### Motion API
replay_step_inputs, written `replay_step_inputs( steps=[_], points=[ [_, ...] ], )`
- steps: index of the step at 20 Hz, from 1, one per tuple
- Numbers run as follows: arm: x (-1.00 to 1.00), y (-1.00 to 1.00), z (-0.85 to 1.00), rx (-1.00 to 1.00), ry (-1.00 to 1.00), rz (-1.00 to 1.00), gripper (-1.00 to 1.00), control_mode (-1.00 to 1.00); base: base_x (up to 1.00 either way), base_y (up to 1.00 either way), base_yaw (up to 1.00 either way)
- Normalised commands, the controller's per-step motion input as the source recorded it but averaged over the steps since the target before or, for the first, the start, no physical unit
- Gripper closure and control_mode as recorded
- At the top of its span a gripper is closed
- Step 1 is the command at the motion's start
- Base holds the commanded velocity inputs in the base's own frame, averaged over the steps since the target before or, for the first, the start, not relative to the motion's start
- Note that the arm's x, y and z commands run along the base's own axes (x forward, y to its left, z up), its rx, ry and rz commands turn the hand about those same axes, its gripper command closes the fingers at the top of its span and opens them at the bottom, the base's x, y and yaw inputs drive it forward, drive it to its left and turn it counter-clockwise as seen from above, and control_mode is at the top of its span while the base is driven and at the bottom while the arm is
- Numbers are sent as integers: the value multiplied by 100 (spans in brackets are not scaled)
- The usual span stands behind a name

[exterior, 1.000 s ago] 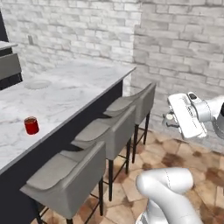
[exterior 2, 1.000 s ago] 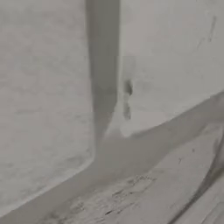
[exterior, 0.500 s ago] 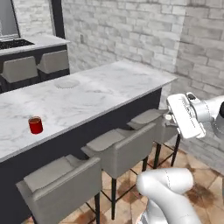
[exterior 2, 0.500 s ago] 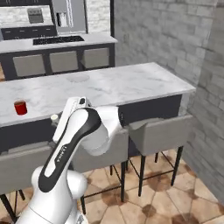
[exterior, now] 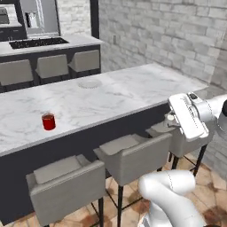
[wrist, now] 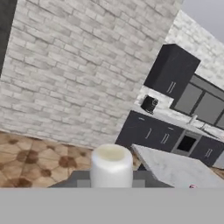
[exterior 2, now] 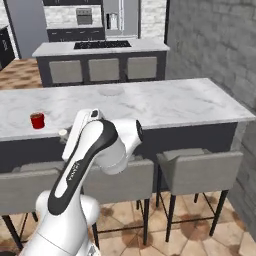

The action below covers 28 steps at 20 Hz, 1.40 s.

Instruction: Pick up the marshmallow and place it in the cup of hot chocolate on the dining counter.

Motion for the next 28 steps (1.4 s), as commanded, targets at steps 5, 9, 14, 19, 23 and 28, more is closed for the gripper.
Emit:
replay_step_inputs(
  steps=[5, 9, 14, 19, 23, 28],
  points=[
    [0, 0, 0, 0, 0, 0, 100, 100, -1, 16, 40],
    [0, 0, 0, 0, 0, 0, 100, 100, 10, 0, 41],
    [0, 0, 0, 0, 0, 0, 100, 100, 25, 12, 32],
    [0, 0, 0, 0, 0, 0, 100, 100, 19, 23, 8],
    [0, 0, 0, 0, 0, 0, 100, 100, 21, 26, 0],
    [0, 0, 0, 0, 0, 0, 100, 100, 7, 54, 0]
  ],
)
